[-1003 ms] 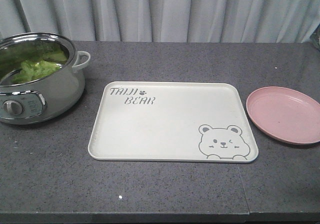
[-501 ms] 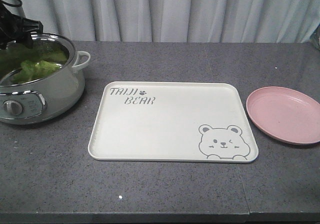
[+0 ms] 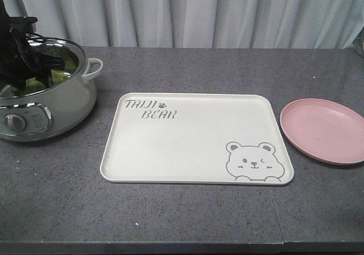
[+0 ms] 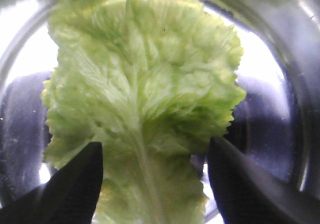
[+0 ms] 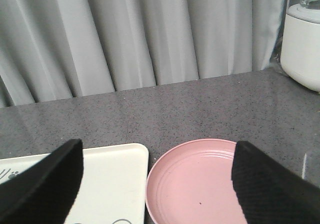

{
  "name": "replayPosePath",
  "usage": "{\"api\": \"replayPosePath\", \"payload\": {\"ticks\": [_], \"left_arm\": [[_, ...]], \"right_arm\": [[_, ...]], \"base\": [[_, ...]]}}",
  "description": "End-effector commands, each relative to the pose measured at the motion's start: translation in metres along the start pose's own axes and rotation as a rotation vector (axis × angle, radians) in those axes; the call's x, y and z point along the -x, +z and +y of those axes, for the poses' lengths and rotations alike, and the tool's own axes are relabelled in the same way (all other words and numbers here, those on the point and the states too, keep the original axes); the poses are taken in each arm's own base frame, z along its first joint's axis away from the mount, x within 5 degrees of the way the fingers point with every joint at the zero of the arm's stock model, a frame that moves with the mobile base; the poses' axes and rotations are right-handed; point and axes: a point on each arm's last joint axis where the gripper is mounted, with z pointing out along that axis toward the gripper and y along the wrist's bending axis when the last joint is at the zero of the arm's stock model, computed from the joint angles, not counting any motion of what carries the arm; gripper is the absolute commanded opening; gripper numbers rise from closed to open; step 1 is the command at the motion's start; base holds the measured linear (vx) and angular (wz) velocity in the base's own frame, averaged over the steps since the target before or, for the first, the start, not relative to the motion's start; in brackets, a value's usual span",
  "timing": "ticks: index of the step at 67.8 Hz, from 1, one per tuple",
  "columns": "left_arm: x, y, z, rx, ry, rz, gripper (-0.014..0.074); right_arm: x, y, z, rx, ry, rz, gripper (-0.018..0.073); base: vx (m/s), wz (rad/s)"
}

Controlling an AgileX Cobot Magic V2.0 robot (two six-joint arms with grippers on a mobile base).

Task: Transfer vegetables to tray and serve
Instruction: 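Lower the left gripper into the pot and grasp a lettuce leaf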

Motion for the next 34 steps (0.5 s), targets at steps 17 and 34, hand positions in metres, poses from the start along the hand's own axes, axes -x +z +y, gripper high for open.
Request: {"api": "replayPosePath", "payload": {"ticks": [17,34], "left_arm": [[0.004,-0.011,0.000,-0.009,-0.016,-0.028,0.0450],[0.004,-0.011,0.000,-0.009,-0.016,-0.028,0.0341]], "right_arm": [[0.015,-0.002,0.004,0.035,-0.013,-0.072,0.0580],[0.015,-0.002,0.004,0.034,-0.012,-0.071,0.0580]], "base": [[0.00,0.00],[0.00,0.00]]}}
